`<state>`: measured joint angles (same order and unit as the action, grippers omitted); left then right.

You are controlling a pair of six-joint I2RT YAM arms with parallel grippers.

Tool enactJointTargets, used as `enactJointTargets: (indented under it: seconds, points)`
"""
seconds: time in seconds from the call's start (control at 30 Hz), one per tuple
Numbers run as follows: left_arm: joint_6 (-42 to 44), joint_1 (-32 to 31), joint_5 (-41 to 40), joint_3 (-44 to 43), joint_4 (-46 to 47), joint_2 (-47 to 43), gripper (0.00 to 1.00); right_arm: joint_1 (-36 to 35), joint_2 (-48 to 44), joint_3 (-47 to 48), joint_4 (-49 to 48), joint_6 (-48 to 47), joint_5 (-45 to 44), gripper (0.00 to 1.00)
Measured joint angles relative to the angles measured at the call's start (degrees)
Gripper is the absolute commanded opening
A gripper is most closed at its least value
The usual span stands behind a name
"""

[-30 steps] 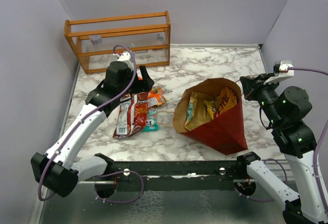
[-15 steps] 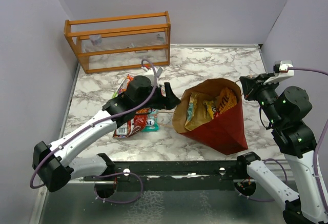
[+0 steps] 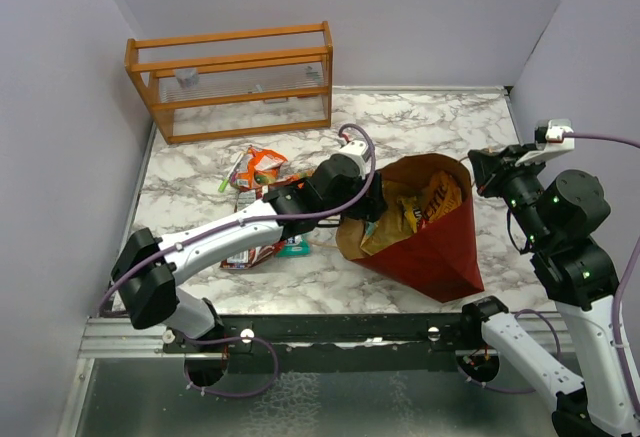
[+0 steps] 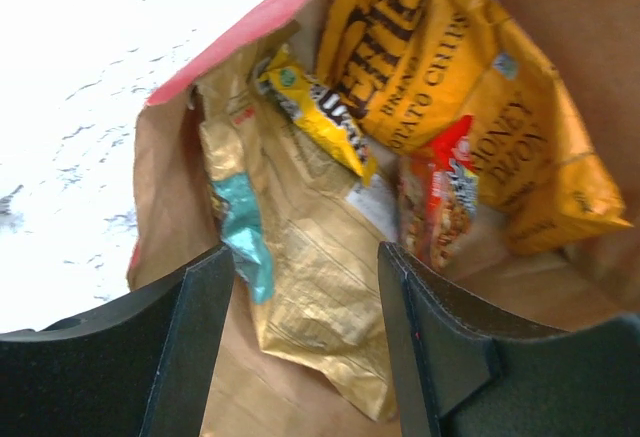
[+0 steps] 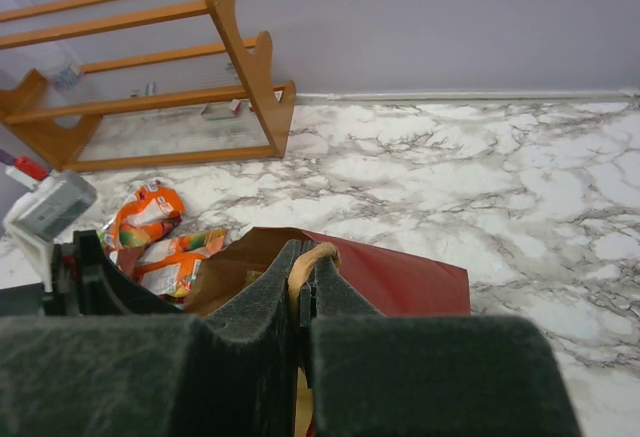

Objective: Take the snacks out of the paper bag
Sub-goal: Take out the snack from the paper bag.

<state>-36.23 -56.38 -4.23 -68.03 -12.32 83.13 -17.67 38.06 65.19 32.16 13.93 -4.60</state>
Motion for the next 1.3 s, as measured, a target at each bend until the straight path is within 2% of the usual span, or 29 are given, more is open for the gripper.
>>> enactJointTargets:
  seconds: [0.33, 0.7, 0.87, 1.03, 1.13, 1.2, 1.3]
  points:
    - [4.5, -1.9, -6.8, -3.7, -1.1, 8.6, 0.61, 0.0, -0.2, 0.0, 0.2, 0.0, 0.0, 0.02]
    - [6.4, -2.1, -10.3, -5.3, -1.5, 16.4, 0.65, 0.0, -0.4, 0.0, 0.3, 0.0, 0.0, 0.02]
    - [6.4, -2.1, -10.3, -6.3, -1.0, 20.0, 0.51, 0.0, -0.4, 0.0, 0.3, 0.0, 0.0, 0.02]
    - [6.3, -2.1, -10.1, -7.1, -0.5, 21.2, 0.18, 0.0, -0.5, 0.0, 0.4, 0.0, 0.0, 0.02]
    - [6.5, -2.1, -10.1, -7.8, -0.5, 21.2, 0.05, 0.0, -0.6, 0.0, 0.4, -0.1, 0.0, 0.02]
    - [6.4, -2.1, -9.8, -8.1, -0.5, 21.1, 0.00, 0.0, -0.7, 0.0, 0.5, -0.1, 0.0, 0.02]
    - [6.4, -2.1, -9.1, -8.0, -0.7, 20.4, 0.00, 0.0, -0.8, 0.0, 0.6, -0.1, 0.0, 0.02]
